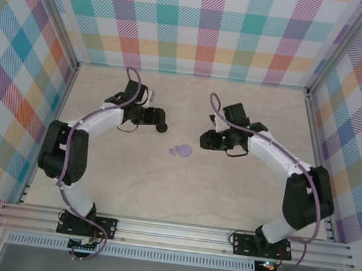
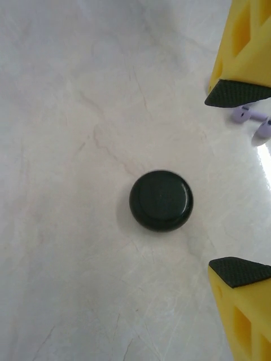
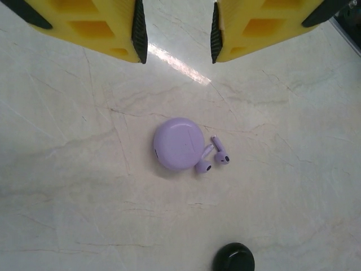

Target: Insert the wireless bluetooth earbuds into the charging case

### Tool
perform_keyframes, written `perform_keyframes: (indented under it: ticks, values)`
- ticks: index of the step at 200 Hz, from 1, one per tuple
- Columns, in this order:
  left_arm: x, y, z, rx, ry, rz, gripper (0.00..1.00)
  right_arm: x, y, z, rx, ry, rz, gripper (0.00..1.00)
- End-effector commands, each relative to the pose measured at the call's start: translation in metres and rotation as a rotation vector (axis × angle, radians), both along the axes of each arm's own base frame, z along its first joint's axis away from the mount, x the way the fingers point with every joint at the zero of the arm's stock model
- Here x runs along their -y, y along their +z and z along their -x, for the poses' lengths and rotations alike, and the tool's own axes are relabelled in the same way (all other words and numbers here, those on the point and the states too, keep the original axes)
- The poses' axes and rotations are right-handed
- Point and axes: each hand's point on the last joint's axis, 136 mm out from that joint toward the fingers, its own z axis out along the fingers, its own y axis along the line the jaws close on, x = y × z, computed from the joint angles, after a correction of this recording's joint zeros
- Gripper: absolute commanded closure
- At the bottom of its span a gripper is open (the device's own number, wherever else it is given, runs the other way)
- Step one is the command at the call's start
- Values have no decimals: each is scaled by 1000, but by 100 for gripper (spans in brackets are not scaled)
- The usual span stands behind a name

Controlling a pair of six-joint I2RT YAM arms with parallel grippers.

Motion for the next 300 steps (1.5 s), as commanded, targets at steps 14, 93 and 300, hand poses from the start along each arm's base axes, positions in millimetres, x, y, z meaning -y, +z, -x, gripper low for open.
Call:
perform_keyframes:
  ticks: [14,93,300]
  values:
    - [9,8,45,-62,-36,56,30,-27,-7,-6,-55,94,-45,56]
    - [10,26,94,-68,-13,111,31,-48,-66,-33,-142,166,163,50]
    - [5,24,109,-75,-15,107,32,-60,-108,-39,-180,205,362,45]
